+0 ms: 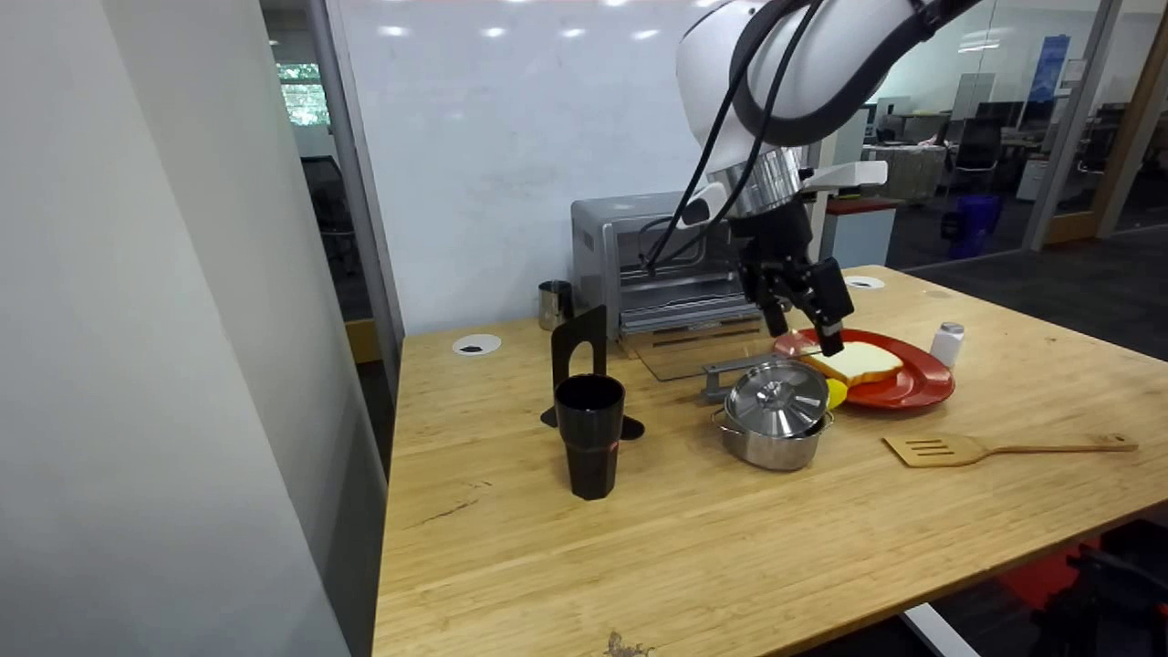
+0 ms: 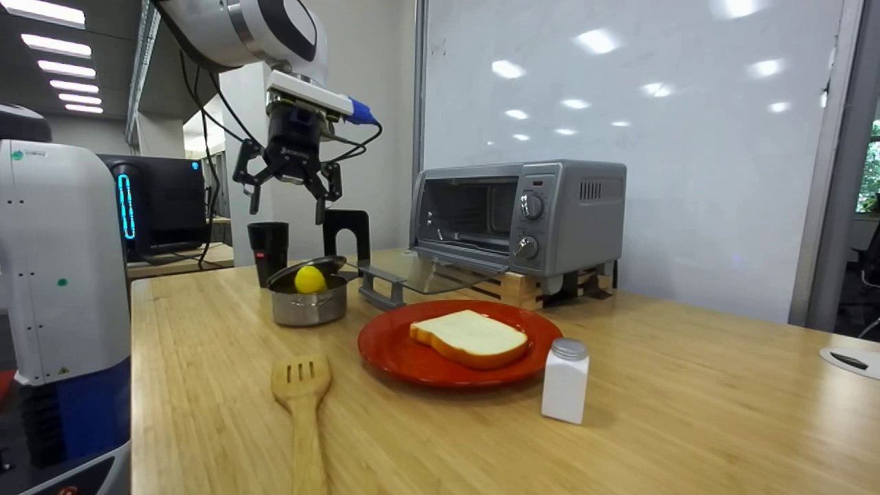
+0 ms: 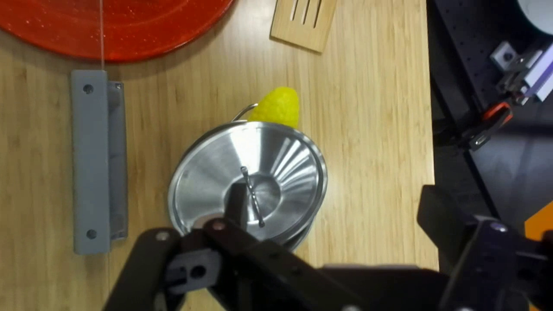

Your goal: Remove the lid from the pot

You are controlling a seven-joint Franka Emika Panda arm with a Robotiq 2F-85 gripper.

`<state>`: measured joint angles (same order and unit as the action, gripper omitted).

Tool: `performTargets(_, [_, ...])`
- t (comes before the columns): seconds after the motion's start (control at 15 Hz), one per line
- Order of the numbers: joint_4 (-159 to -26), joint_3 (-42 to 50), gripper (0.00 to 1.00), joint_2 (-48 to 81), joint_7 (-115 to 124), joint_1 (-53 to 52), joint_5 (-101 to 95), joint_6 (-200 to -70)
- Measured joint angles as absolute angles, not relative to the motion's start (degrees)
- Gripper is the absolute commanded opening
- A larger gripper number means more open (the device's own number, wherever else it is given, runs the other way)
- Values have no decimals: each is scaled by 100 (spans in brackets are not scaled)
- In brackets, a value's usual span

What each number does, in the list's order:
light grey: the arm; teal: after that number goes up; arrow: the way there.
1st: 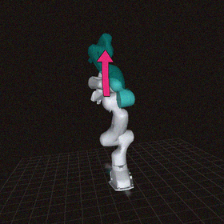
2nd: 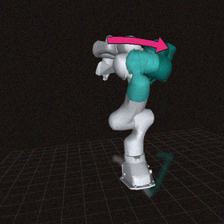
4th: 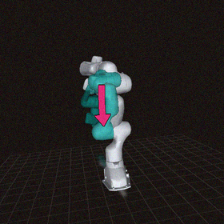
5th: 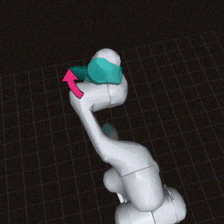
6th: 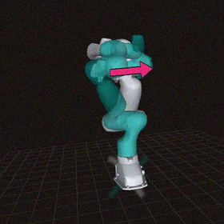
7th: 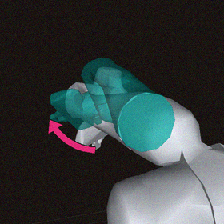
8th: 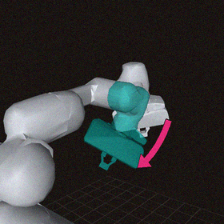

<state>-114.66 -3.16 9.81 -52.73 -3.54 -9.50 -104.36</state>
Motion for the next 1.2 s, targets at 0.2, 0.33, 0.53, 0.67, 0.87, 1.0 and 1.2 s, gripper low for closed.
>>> performTargets(0.2, [-11198, -442, 100, 1339, -5433, -420, -1526, -9904])
performTargets(0.33, [-11021, -506, 100, 1566, -5566, -484, -1957, -9608])
performTargets(0.53, [-10804, -600, 100, 1875, -5752, -629, -2711, -9392])
performTargets(0.67, [-10758, -657, 100, 1995, -5767, -761, -3287, -9451])
performTargets(0.87, [-10773, -735, 100, 2041, -5576, -915, -3910, -9808])
performTargets(1.0, [-10781, -775, 100, 2041, -5312, -947, -4008, -10104])
performTargets(1.2, [-10782, -786, 100, 2035, -4785, -932, -3865, -10484])
